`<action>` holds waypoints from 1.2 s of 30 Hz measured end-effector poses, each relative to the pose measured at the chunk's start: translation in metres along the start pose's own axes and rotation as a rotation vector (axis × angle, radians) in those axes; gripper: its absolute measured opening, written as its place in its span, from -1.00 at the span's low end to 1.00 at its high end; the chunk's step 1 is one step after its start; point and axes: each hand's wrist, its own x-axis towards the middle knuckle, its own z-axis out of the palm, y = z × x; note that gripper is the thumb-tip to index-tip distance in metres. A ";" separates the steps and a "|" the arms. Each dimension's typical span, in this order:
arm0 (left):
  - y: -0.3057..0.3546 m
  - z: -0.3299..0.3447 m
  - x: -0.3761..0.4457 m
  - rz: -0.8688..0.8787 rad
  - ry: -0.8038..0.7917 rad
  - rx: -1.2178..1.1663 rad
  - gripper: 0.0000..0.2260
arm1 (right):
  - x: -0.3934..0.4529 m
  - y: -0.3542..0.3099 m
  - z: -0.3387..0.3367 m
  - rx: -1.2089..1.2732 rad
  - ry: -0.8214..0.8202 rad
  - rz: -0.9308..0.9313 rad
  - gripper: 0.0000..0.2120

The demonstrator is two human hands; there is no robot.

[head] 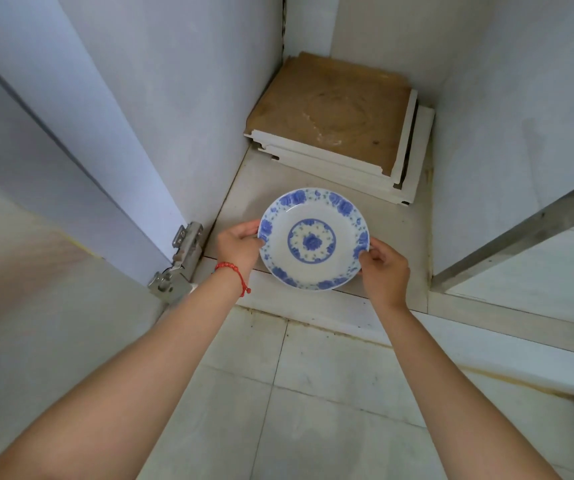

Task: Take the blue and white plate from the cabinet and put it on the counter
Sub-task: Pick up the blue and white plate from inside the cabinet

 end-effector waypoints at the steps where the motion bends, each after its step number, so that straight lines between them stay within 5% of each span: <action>1: 0.000 -0.004 -0.007 -0.003 0.001 -0.028 -0.71 | -0.006 -0.002 -0.002 0.008 0.003 -0.013 -0.79; 17: 0.053 -0.062 -0.144 -0.012 0.031 -0.150 -0.68 | -0.125 -0.096 -0.074 0.044 -0.031 0.073 -0.72; 36: 0.265 -0.136 -0.345 -0.064 -0.010 -0.117 -0.62 | -0.242 -0.339 -0.214 -0.003 -0.107 0.194 -0.68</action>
